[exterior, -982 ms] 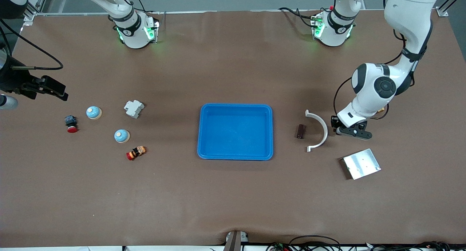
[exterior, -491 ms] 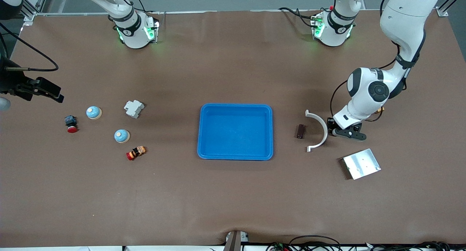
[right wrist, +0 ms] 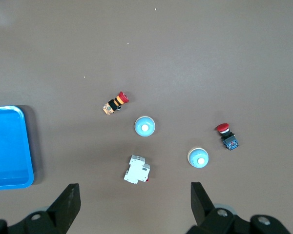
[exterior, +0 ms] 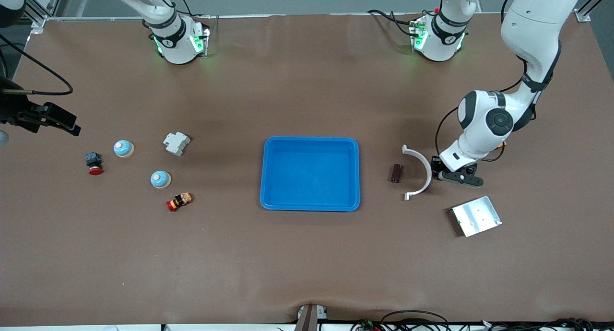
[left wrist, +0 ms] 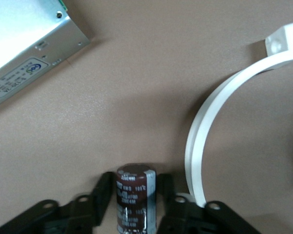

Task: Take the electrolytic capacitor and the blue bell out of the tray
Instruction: 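Lower the capacitor beside the white arc and open the left gripper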

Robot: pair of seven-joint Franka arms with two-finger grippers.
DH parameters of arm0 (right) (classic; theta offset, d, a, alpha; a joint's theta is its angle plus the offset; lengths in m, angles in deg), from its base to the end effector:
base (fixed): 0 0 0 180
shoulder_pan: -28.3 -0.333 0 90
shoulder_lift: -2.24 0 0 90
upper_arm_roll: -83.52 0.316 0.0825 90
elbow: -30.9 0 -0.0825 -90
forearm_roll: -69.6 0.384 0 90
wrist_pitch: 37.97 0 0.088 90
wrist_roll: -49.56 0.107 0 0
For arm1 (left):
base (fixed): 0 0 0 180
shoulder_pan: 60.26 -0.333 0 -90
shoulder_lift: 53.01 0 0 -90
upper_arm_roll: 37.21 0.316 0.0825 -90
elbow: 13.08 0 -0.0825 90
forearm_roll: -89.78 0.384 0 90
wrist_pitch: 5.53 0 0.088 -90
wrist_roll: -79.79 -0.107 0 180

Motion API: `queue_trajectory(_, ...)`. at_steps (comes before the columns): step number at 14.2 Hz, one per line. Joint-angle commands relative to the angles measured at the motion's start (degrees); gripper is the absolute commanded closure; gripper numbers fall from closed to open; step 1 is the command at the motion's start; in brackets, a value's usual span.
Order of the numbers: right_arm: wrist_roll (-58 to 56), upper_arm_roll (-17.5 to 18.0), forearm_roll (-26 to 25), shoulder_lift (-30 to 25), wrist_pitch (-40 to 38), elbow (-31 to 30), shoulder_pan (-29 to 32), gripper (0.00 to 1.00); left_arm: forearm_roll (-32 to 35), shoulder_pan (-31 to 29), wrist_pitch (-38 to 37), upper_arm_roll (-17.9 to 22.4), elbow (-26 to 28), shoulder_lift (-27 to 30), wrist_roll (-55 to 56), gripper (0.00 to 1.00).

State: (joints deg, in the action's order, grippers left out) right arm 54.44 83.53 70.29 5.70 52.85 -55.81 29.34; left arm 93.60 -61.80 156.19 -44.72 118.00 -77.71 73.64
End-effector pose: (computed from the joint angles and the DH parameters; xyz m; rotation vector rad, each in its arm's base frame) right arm 0.5748 -0.0091 0.6188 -3.1249 0.1615 -0.0171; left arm 0.5354 -0.0616 0.1741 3.0815 -0.4012 0.1692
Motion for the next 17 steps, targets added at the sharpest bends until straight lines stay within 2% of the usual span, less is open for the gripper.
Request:
queue_trajectory(1,-0.5,0.6,0.7,-0.3,0.0,-0.3,1.1,0.0,-0.5,0.0,0.4,0.0,-1.2,-0.6,-0.3,0.0)
queue_trajectory(9,-0.5,0.7,0.6,-0.4,-0.2,-0.4,0.7,0.0,-0.5,0.0,-7.5,0.0,-2.3,4.0,1.2,0.0)
queue_trajectory(14,-0.5,1.0,-0.1,-0.4,-0.4,-0.5,0.4,0.0,-0.6,0.3,-20.0,-0.2,-10.4,4.6,4.2,0.0)
queue_trajectory(17,-0.5,1.0,-0.2,-0.4,-0.5,0.0,0.4,0.0,-0.9,0.3,-22.5,-0.8,-12.8,5.1,4.2,0.0)
